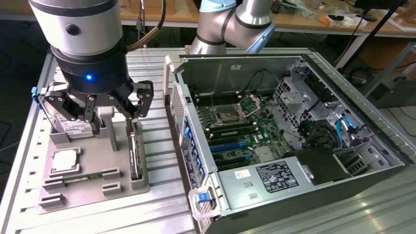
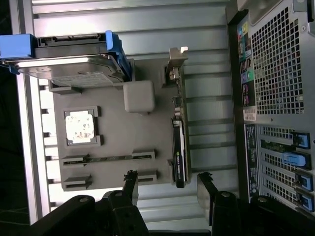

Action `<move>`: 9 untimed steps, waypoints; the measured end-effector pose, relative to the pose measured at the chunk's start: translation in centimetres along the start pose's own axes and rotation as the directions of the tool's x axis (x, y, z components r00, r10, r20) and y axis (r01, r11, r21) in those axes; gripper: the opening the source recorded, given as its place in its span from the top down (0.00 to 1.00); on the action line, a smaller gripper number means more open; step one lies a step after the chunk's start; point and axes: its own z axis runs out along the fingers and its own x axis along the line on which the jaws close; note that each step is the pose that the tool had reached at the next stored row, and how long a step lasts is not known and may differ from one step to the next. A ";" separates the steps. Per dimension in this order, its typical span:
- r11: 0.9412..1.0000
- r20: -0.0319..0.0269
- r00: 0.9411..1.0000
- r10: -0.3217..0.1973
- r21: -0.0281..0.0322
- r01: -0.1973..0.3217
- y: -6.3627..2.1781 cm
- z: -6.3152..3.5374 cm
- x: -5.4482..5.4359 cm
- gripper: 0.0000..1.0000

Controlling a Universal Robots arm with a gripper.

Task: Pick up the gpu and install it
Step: 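Pick up the gpu and move the gpu toward the slot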

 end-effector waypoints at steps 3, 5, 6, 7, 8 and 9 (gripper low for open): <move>1.000 0.000 1.000 0.000 0.000 0.000 -0.10 0.09 0.0 0.40; 1.000 0.000 1.000 0.000 0.000 0.000 -0.17 0.17 0.0 0.40; 1.000 0.000 1.000 0.000 0.000 0.000 -0.20 0.22 0.0 0.40; 1.000 0.000 1.000 0.000 0.000 0.000 -0.24 0.35 -0.1 0.40; 1.000 0.000 1.000 0.000 0.000 0.000 -0.25 0.42 -0.1 0.40; 1.000 0.000 1.000 0.000 0.000 0.000 -0.27 0.49 -0.1 0.40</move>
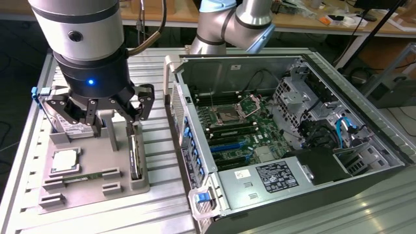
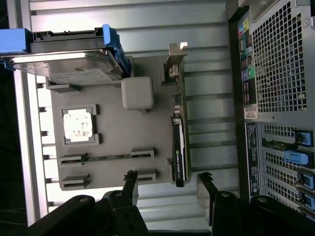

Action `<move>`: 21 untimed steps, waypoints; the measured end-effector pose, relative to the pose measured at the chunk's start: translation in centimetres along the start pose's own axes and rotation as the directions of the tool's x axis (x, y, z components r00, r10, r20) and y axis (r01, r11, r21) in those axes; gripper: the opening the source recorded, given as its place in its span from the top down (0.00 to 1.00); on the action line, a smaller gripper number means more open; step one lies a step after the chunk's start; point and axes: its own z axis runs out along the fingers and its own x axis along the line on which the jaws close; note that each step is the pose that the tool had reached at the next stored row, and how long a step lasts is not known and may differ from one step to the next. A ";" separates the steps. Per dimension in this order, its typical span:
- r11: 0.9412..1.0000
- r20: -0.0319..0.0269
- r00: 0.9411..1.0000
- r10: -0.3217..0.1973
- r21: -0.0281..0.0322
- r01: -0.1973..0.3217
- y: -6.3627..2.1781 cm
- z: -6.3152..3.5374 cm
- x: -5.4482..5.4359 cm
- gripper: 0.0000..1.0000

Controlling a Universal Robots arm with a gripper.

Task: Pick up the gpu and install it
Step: 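Pick up the gpu and move the gpu toward the slot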

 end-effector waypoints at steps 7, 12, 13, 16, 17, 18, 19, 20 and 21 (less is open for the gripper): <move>1.000 0.000 1.000 0.000 0.000 0.000 -0.03 0.58 -0.5 0.40; 1.000 0.000 1.000 0.000 0.000 0.000 -0.04 0.95 -0.9 0.40; 1.000 0.000 1.000 0.000 0.000 0.000 -0.04 1.02 -1.0 0.40; 1.000 0.000 1.000 0.000 0.000 0.000 -0.05 1.29 -1.2 0.40; 1.000 0.000 1.000 0.000 0.000 0.000 -0.06 1.42 -1.3 0.40; 1.000 0.000 1.000 0.000 0.000 0.000 -0.06 1.53 -1.4 0.40; 1.000 0.000 1.000 0.000 0.000 0.000 -0.06 1.62 -1.5 0.40; 1.000 0.000 1.000 0.000 0.000 0.000 -0.06 1.68 -1.5 0.40; 1.000 0.000 1.000 0.000 0.000 0.000 -0.06 1.75 -1.6 0.40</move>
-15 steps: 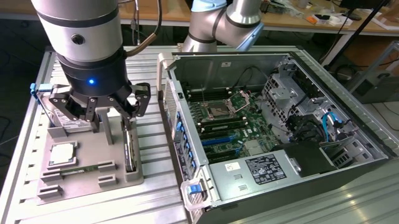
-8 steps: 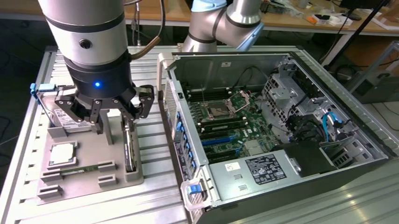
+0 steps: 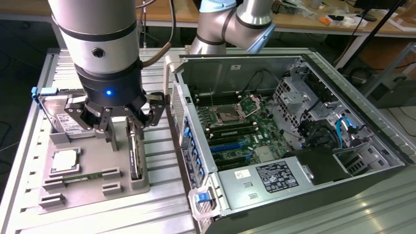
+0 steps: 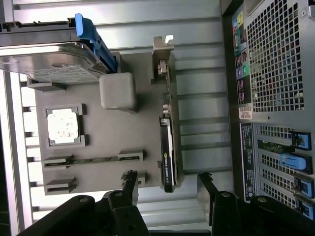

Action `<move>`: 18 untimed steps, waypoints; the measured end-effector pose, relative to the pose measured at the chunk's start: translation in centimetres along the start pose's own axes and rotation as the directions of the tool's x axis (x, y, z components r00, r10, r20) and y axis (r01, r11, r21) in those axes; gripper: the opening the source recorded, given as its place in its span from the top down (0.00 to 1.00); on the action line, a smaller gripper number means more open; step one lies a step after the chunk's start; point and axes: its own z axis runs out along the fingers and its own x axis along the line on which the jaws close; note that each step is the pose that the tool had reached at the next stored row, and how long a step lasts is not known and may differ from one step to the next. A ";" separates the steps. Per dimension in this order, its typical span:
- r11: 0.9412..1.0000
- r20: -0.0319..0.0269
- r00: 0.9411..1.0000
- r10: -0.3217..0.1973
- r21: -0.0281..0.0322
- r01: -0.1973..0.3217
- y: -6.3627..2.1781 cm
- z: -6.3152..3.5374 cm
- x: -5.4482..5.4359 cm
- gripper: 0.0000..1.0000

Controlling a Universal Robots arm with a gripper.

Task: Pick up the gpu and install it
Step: 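Pick up the gpu and move the gpu toward the slot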

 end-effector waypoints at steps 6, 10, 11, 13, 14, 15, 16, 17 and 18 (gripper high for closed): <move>1.000 0.000 1.000 0.000 0.000 0.000 0.00 0.16 -0.1 0.40; 1.000 0.000 1.000 0.000 0.000 0.000 0.00 0.16 -0.1 0.40; 1.000 0.000 1.000 0.000 0.000 0.000 0.00 0.16 -0.1 0.40; 1.000 0.000 1.000 0.000 0.000 0.000 0.00 0.18 -0.1 0.40; 1.000 0.000 1.000 0.000 0.000 0.000 0.00 0.27 -0.1 0.40; 1.000 0.000 1.000 0.000 0.000 0.000 -0.01 0.33 -0.1 0.40; 1.000 0.000 1.000 0.000 0.000 0.000 -0.01 0.41 -0.1 0.40; 1.000 0.000 1.000 0.000 0.000 0.000 -0.02 0.48 -0.1 0.40; 1.000 0.000 1.000 0.000 0.000 0.000 -0.02 0.56 -0.1 0.40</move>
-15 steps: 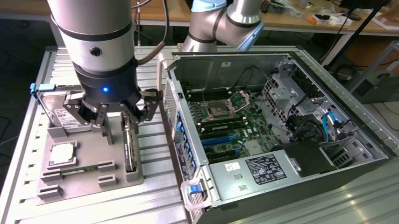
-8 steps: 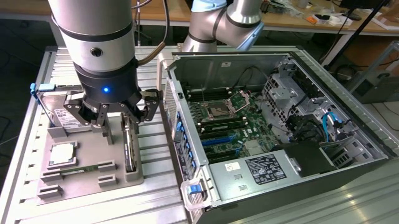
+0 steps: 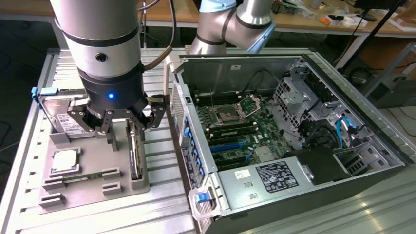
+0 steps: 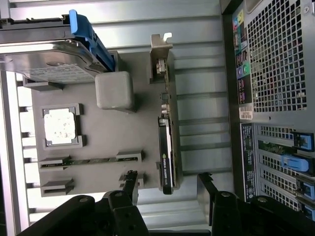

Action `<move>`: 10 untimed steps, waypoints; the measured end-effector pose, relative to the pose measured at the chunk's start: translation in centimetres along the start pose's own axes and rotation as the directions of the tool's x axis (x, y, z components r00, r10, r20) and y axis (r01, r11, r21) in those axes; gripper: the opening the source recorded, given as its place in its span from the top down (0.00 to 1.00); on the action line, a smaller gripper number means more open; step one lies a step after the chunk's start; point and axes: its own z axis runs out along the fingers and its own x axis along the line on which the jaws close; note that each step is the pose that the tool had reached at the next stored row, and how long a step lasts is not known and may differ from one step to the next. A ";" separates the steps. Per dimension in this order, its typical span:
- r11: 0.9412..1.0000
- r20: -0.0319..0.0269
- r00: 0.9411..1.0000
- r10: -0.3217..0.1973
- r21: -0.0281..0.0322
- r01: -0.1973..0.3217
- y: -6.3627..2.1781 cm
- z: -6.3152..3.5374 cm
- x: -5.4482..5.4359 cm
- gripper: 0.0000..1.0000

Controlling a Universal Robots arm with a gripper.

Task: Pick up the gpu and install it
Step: 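Pick up the gpu and move the gpu toward the slot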

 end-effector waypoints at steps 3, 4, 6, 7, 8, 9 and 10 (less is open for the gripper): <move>1.000 0.000 1.000 0.000 0.000 0.000 -0.01 0.29 0.0 0.40; 1.000 0.000 1.000 0.000 0.000 0.000 -0.02 0.39 0.0 0.40; 1.000 0.000 1.000 0.000 0.000 0.000 -0.03 0.58 0.0 0.40; 1.000 0.000 1.000 0.000 0.000 0.000 -0.03 0.67 0.0 0.40; 1.000 0.000 1.000 0.000 0.000 0.000 -0.04 0.77 0.0 0.40; 1.000 0.000 1.000 0.000 0.000 0.000 -0.04 0.85 0.0 0.40; 1.000 0.000 1.000 0.000 0.000 0.000 -0.04 0.93 0.0 0.40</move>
